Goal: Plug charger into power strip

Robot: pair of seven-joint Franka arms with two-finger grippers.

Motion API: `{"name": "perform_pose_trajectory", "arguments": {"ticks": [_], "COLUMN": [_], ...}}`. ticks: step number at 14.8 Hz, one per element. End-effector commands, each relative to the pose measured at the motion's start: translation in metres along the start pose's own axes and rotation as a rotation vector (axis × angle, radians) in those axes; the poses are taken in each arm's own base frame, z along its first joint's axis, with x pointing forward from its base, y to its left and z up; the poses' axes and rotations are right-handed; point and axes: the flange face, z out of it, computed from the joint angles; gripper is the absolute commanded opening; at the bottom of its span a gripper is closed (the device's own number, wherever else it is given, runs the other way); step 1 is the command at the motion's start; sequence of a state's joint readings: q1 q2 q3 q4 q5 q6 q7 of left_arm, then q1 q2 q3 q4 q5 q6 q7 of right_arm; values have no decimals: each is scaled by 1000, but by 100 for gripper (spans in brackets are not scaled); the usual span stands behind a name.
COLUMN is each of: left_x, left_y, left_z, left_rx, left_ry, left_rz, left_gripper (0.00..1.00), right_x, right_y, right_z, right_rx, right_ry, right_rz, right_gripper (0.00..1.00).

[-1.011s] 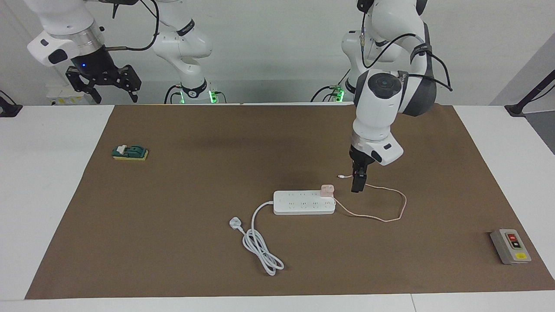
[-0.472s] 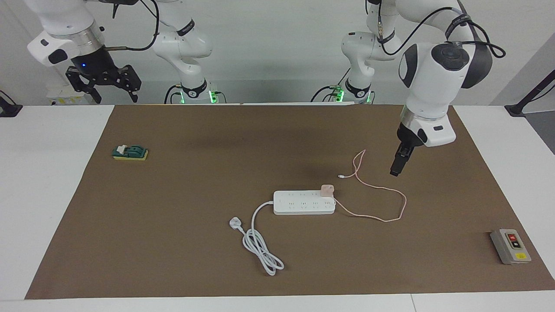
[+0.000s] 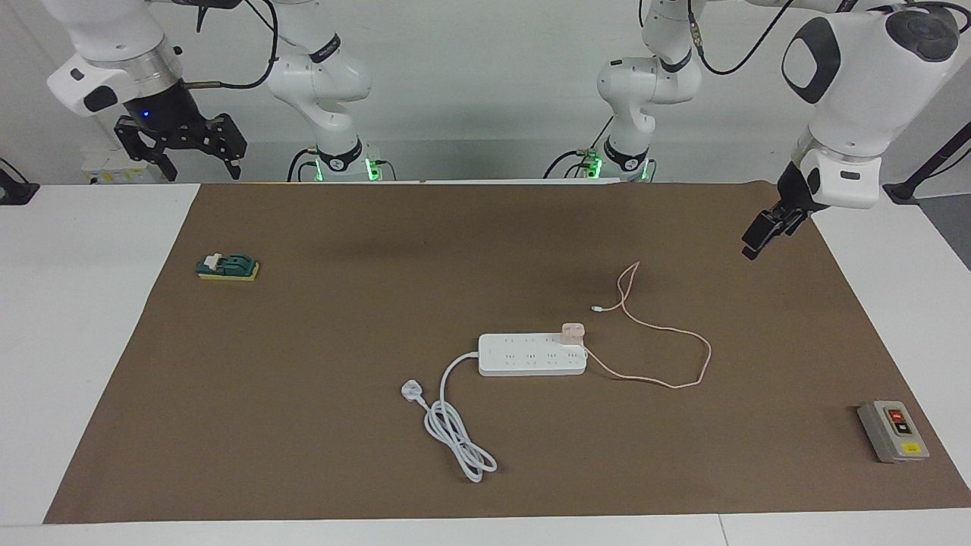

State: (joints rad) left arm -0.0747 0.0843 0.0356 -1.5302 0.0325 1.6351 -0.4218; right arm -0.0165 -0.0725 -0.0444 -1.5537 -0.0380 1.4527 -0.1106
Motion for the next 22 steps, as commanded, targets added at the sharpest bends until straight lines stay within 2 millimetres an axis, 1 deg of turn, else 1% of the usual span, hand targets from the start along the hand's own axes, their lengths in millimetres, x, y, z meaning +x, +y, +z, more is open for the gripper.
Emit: {"name": "perform_pose_trajectory", "arguments": {"ticks": [1,3,5,10,11,12,13,14,16,19,22], "left_x": [-4,-13,-28,-36,-41,-53,-60,-59,-57,-54,-52], "left_y": [-33,-49,-55,-46,-46,-49,-52,-57,-50,-39,-35], "left_z": [-19,-32,-34,-32,-34,-39,-47,-49,-55,-54,-57], "left_rx": [-4,-2,4,7,10,16,15,10,-1,-31,-43], "left_ry": [-26,-26,-54,-64,-76,-103,-97,-90,-70,-68,-36], "left_rz": [141,228,245,247,242,256,263,284,367,385,391], "left_gripper": [100,100,100,100,100,100,100,100,100,100,100], "right_x": [-5,-5,-6,-7,-7,-7,-6,-6,-6,-6,-6], "right_y": [-1,0,0,-1,-1,-1,-1,-1,-1,-1,-1], "right_z": [-3,-2,-3,-3,-3,-3,-3,-3,-3,-3,-4], "right_rx": [10,10,10,10,10,10,10,10,10,10,10], "right_ry": [-10,-12,-9,-10,-9,-10,-9,-9,-9,-9,-6], "right_rz": [-20,-22,-20,-20,-20,-19,-19,-17,-16,-17,-17], "right_gripper": [100,100,100,100,100,100,100,100,100,100,100]}}
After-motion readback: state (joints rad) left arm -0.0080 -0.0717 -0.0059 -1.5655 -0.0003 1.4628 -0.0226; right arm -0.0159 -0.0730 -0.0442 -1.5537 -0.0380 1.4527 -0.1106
